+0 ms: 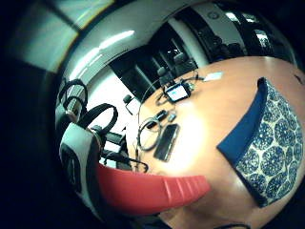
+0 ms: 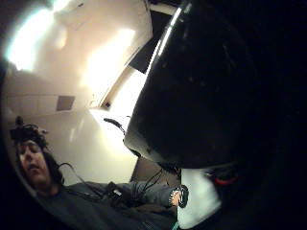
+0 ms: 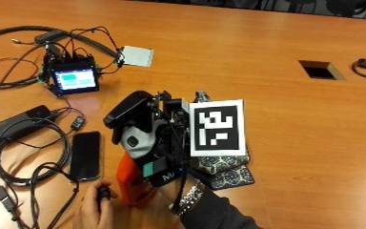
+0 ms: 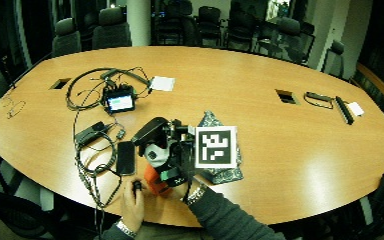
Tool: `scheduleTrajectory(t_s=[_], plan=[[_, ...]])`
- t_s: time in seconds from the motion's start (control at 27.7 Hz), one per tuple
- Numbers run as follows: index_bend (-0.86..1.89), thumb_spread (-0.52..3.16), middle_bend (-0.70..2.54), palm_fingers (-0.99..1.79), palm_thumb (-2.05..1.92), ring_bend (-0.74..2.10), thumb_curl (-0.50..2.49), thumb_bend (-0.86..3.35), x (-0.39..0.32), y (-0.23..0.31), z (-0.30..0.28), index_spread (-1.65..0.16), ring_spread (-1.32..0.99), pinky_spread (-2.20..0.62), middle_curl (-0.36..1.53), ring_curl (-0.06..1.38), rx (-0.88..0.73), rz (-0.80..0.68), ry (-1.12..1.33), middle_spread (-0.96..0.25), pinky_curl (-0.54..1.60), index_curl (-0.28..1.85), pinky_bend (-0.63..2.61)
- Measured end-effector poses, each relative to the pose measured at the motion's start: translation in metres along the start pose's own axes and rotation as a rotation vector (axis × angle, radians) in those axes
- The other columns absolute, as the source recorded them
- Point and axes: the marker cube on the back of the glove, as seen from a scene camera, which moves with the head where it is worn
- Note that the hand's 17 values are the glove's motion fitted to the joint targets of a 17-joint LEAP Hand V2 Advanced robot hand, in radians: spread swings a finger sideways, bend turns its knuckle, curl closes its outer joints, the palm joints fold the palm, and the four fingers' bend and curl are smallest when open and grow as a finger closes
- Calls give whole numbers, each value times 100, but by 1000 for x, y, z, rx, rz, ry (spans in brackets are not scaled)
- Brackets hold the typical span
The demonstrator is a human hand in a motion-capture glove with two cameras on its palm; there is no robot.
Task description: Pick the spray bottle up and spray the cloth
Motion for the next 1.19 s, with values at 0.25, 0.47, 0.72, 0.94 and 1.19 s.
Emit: scheduleTrajectory(t_s=[0.25, 0.47, 0.72, 0.94, 1.19], plan=[[21, 53, 58, 138, 93, 71, 79, -3, 4, 5, -5, -28, -21, -31, 52, 47, 25, 39, -29, -21, 45, 61, 55], [21, 53, 58, 138, 93, 71, 79, -3, 2, 9, -6, -28, -21, -32, 52, 47, 59, 78, 0, -21, 45, 61, 55], [21, 52, 58, 138, 93, 71, 79, -3, -5, 5, -7, -28, -22, -32, 52, 47, 102, 93, -18, -22, 44, 61, 55], [21, 52, 58, 138, 93, 71, 79, -3, 2, 14, -6, -28, -22, -32, 52, 47, 88, 108, -8, -22, 45, 61, 55], [21, 52, 56, 137, 93, 72, 79, -3, 10, 30, 8, -28, -22, -31, 52, 48, 55, 209, -29, -22, 45, 62, 55]])
